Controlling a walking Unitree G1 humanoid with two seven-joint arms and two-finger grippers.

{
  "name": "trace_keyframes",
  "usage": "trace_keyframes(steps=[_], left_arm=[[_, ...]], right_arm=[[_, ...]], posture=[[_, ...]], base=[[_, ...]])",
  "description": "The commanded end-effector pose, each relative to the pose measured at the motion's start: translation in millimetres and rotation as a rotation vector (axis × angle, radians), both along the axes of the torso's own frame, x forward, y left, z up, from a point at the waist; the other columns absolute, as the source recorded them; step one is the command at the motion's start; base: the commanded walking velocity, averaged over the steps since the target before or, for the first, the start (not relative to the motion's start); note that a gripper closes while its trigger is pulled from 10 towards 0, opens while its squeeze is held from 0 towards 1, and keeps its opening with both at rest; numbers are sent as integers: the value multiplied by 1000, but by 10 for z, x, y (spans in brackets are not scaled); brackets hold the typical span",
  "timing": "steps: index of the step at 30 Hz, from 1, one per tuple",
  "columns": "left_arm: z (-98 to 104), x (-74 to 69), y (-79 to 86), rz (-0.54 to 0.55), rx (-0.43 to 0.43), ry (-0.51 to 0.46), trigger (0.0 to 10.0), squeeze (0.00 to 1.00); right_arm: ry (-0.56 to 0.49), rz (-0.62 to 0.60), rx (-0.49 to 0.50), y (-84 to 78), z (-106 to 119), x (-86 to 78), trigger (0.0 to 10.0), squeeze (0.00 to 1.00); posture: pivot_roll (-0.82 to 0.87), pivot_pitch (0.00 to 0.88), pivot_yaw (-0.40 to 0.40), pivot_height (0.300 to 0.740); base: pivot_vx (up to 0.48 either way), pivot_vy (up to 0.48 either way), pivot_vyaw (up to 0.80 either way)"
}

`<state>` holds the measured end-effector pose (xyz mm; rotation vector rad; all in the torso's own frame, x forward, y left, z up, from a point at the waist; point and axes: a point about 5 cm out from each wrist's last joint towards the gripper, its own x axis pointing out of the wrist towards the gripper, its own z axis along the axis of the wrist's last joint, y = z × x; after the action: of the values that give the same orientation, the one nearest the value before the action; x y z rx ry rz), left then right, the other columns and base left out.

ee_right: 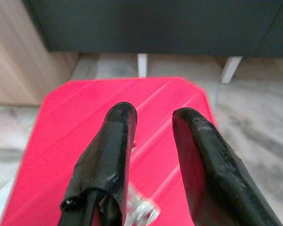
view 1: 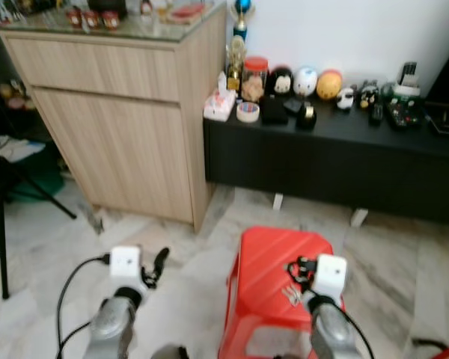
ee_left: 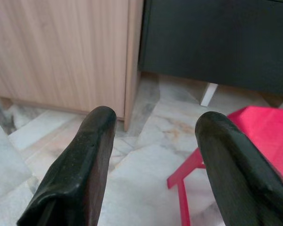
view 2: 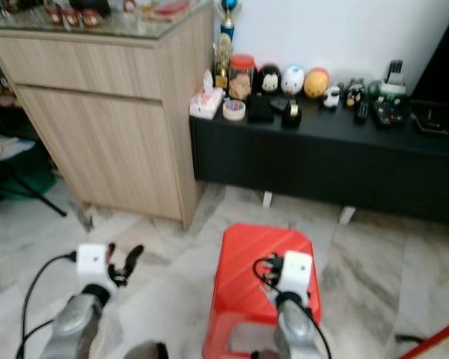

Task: Hang keys on a hook

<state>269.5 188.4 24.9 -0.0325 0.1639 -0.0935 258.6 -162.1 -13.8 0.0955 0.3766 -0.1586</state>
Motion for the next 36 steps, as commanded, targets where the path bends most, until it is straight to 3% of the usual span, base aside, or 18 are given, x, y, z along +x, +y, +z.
trace_keyframes(steps=[1, 15, 24, 26, 27, 28, 29, 30, 36], left_arm=[[4, -7, 76, 10, 23, 4, 10000, 0], [4, -16, 84, 13, 25, 4, 10000, 0], [13, -15, 99, 11, 28, 3, 10000, 0], [14, -16, 101, 11, 28, 3, 10000, 0], [14, -16, 105, 10, 29, 4, 10000, 0], [15, -16, 109, 10, 30, 5, 10000, 0], [15, -16, 111, 9, 30, 5, 10000, 0], [15, -15, 118, 8, 31, 6, 10000, 0], [22, -8, 117, 2, 33, 6, 10000, 0]], right_arm=[[-9, 18, 17, 99, 10, 19, 10000, 0], [30, 24, 9, 82, -53, -8, 10000, 0], [266, 31, -96, -11, -302, -184, 10000, 0], [277, 32, -100, -19, -314, -197, 10000, 0], [288, 34, -95, -25, -328, -210, 10000, 71], [299, 38, -91, -28, -341, -222, 10000, 914], [305, 41, -88, -29, -349, -229, 10000, 914], [328, 78, -82, -14, -369, -239, 10000, 1000], [378, 99, -103, -35, -392, -234, 10000, 1000]], posture=[[27, 0, -36, 640], [29, 0, -36, 640], [34, 7, -32, 640], [34, 7, -32, 640], [33, 9, -30, 640], [32, 10, -28, 640], [32, 10, -28, 640], [34, 12, -24, 640], [38, 13, -21, 640]], base=[[289, 0, 0], [39, 0, 0], [0, 0, 0], [0, 0, 0], [0, 0, 0], [0, 0, 0], [0, 0, 0], [0, 0, 0], [0, 0, 0]])
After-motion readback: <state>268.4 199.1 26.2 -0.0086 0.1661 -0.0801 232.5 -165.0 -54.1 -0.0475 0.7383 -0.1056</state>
